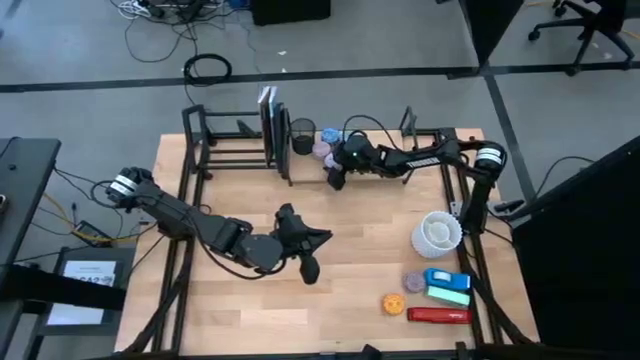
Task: Stock shelves
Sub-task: Remove the white scented candle from the shelf
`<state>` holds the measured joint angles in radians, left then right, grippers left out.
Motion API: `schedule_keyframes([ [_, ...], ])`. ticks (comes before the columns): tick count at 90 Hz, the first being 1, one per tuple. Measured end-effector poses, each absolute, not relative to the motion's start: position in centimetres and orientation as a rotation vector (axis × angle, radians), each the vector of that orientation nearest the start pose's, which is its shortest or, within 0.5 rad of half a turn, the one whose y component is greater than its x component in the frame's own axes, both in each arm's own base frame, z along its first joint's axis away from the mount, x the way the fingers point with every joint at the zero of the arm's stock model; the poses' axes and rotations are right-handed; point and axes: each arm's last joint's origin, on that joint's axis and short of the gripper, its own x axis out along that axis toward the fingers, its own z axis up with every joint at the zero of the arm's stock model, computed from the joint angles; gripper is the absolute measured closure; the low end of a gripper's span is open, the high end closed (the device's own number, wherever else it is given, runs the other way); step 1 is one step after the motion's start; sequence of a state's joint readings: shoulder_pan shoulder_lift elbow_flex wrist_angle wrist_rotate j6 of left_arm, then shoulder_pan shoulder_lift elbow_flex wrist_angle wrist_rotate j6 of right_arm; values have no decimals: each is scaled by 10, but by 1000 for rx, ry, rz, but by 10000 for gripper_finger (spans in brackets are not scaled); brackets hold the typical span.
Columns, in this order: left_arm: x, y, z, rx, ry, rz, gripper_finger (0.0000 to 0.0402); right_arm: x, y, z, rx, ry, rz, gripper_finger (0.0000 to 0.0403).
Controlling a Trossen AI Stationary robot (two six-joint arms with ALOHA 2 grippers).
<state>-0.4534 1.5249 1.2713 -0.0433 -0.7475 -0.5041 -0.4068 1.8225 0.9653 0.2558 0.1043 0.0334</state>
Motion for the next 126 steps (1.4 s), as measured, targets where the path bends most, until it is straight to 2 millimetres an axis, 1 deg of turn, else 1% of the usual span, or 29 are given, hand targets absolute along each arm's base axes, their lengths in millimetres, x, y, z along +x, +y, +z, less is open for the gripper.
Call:
schedule_keyframes([
  [13,319,-134,338,-330,166,345,401,339,-137,167,99,619,-466,146],
  [26,319,-133,337,-327,169,346,401,333,-117,186,49,661,-408,147],
  [35,319,-134,337,-326,172,346,401,328,-95,196,16,718,-346,147],
  [43,319,-134,337,-328,171,346,401,322,-71,206,-15,763,-273,147],
  [49,319,-134,337,-331,169,346,401,317,-50,210,-49,806,-206,147],
  [59,318,-134,337,-331,170,344,401,304,-11,203,-68,851,-50,147],
  [67,318,-136,337,-332,170,338,401,291,21,190,-84,893,39,147],
  [77,316,-139,337,-348,169,330,401,272,57,171,-83,970,119,147],
  [89,316,-140,337,-350,169,329,401,256,94,161,-65,986,195,147],
  [100,316,-140,337,-354,167,329,401,246,120,162,-43,976,219,147],
  [107,316,-140,337,-354,167,329,401,240,132,162,-30,980,242,147],
  [116,317,-140,337,-352,169,329,401,233,142,161,-31,987,246,147],
  [126,317,-140,337,-351,169,329,401,226,147,160,-62,1001,223,147],
])
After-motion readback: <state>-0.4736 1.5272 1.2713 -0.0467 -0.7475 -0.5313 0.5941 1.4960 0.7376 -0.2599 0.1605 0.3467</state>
